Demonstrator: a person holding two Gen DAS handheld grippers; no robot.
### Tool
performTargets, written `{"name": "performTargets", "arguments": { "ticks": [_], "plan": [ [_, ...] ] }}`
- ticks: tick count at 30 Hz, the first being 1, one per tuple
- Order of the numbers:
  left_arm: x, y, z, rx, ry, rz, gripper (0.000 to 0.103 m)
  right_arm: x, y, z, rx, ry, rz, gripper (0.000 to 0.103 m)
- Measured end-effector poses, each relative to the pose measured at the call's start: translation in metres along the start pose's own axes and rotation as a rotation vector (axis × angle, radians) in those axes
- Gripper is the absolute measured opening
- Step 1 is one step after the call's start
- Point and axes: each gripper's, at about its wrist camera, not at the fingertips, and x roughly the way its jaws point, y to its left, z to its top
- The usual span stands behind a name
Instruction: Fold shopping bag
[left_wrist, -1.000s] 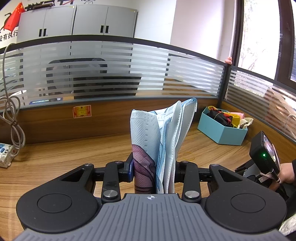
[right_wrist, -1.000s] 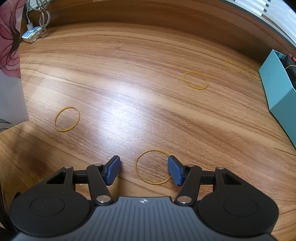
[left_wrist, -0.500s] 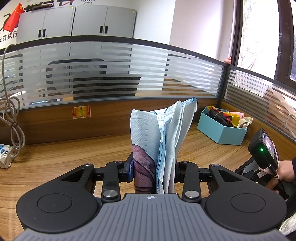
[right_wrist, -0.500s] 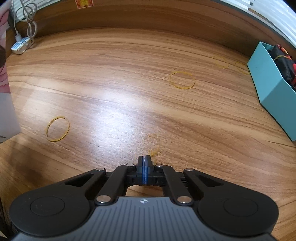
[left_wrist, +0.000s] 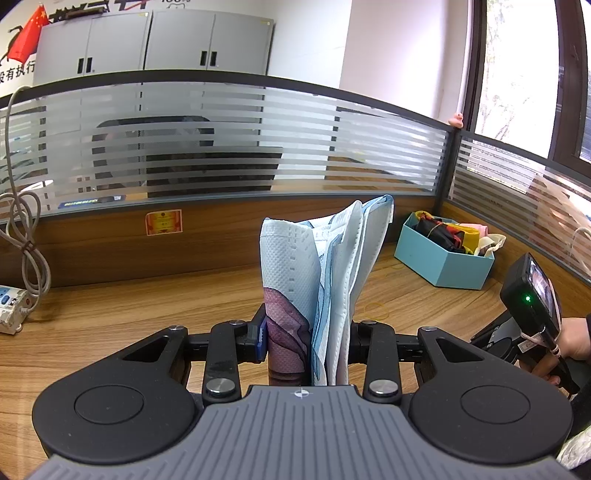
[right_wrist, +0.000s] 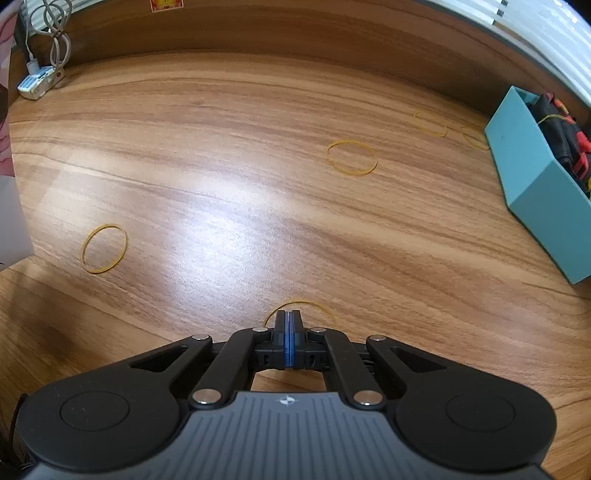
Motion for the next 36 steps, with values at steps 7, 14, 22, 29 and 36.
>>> {"name": "performTargets", "arguments": {
  "ticks": [7,14,22,29,36],
  "plan": [
    [0.001,0.000,0.000,0.000,0.001,-0.003,0.038,-0.001,0.004,0.000,-0.032,-0.002,-0.072,0.018],
    [0.002,0.000,0.000,-0.002,0.001,-0.002,0.038,-0.004,0.012,0.000,-0.041,-0.030,-0.063,0.026],
    [0.002,0.001,0.000,-0.001,0.003,-0.002,0.038,0.004,0.005,0.008,0.005,-0.029,-0.059,0.038],
    [0.003,0.000,0.000,0.004,0.005,-0.007,0.038,-0.001,-0.005,-0.001,0.052,-0.030,-0.043,0.040],
    [0.002,0.000,0.000,0.005,0.004,-0.011,0.038,-0.005,-0.007,-0.011,0.053,-0.025,-0.059,0.041]
  ]
}}
